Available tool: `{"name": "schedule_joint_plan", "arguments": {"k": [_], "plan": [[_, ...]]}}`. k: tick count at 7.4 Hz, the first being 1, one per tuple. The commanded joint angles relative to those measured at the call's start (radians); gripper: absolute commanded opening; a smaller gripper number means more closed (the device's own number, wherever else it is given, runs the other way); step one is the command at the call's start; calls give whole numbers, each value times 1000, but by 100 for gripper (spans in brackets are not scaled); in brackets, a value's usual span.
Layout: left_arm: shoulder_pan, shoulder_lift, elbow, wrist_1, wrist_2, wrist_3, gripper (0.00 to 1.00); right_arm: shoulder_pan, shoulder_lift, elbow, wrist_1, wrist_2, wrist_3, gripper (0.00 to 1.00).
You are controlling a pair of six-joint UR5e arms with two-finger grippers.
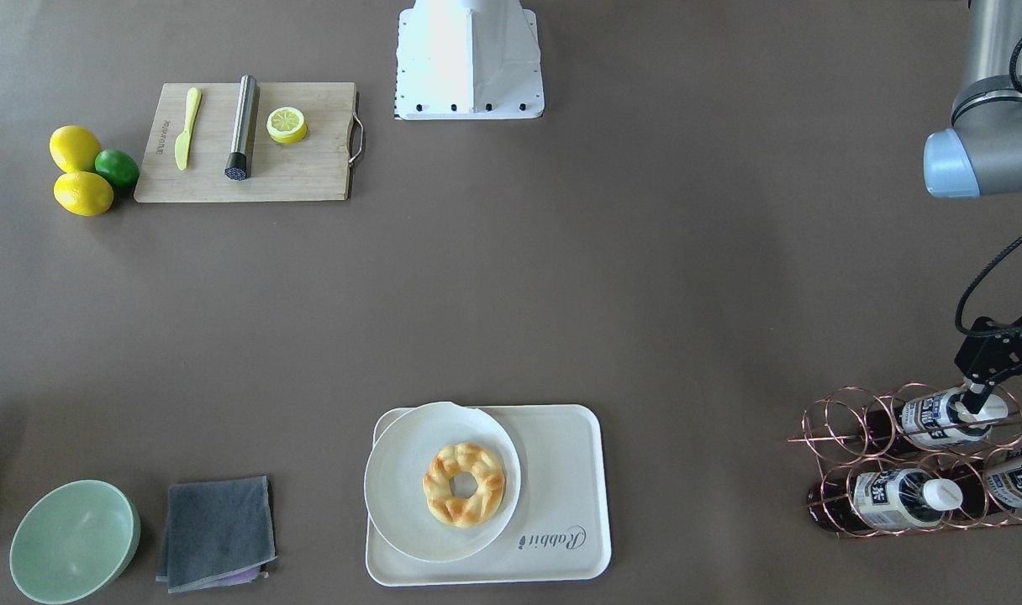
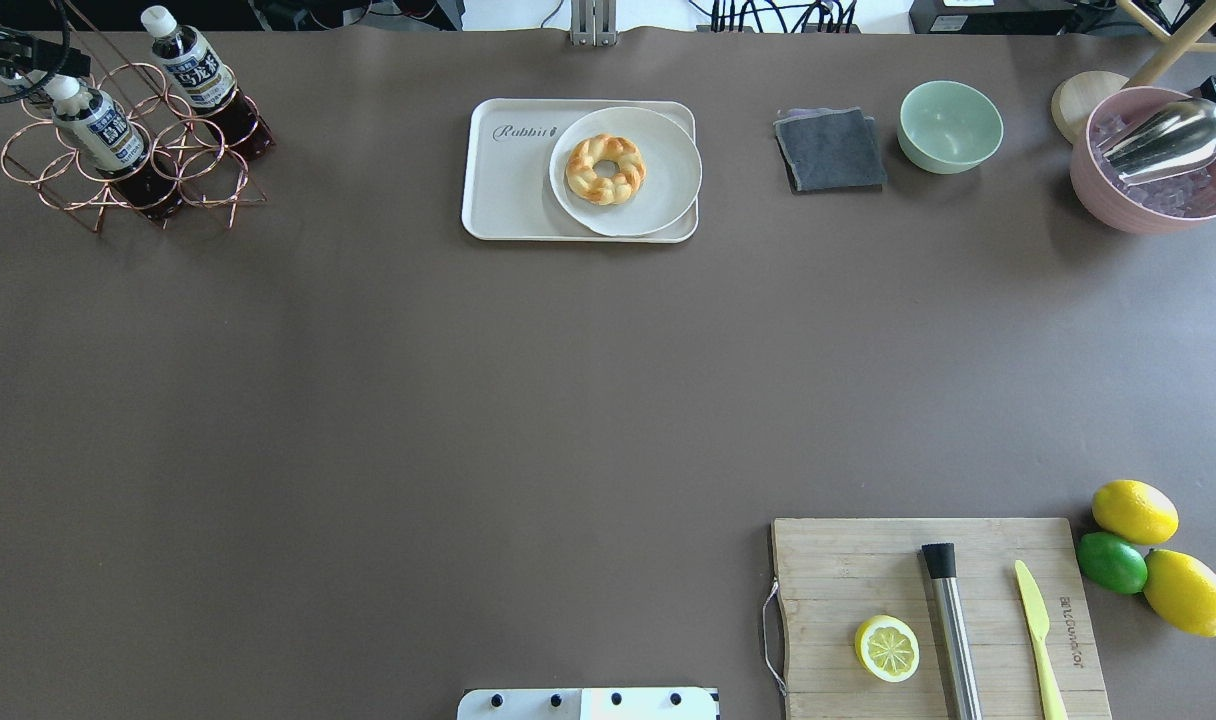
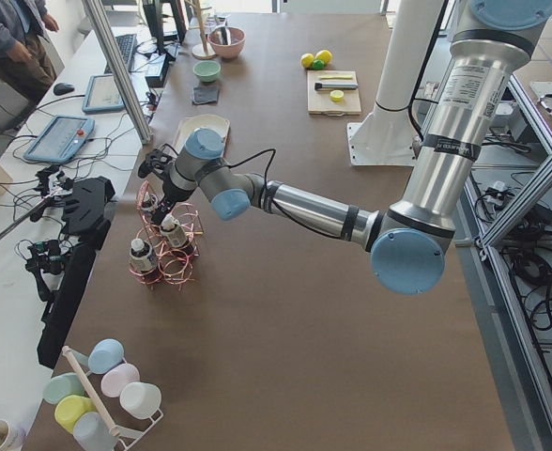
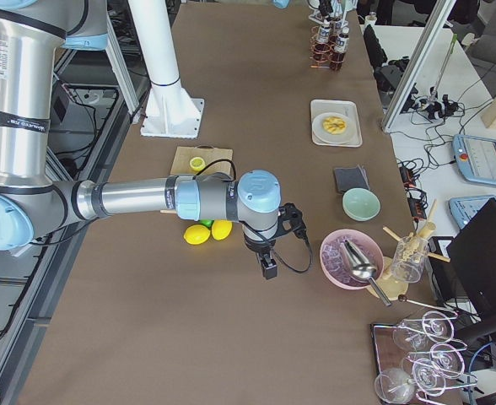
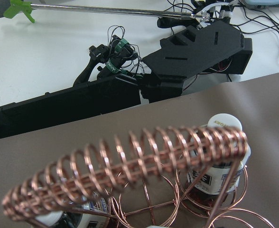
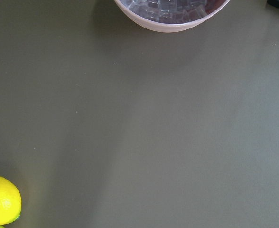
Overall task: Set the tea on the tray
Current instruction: 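Reach the left gripper to the copper rack and grasp a tea bottle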
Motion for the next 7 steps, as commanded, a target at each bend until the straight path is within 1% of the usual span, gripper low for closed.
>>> {"name": "schedule_joint_plan", "arguments": {"k": [1,2,4,5,7], "plan": [[10,-8,21,-16,3,-27,77,0,0,-1,0,-1,-1,100],[16,-5,26,-16,2,-32,74,0,0,1,0,-1,-1,100],[18,3,29,-16,2,-35,73,0,0,2,0,-1,-1,100],[18,3,27,-16,-1,-68,63,0,1,4,0,-1,0,100],[23,2,27,-12,-1,-91,18,-1,1,7,0,-1,0,100]]}}
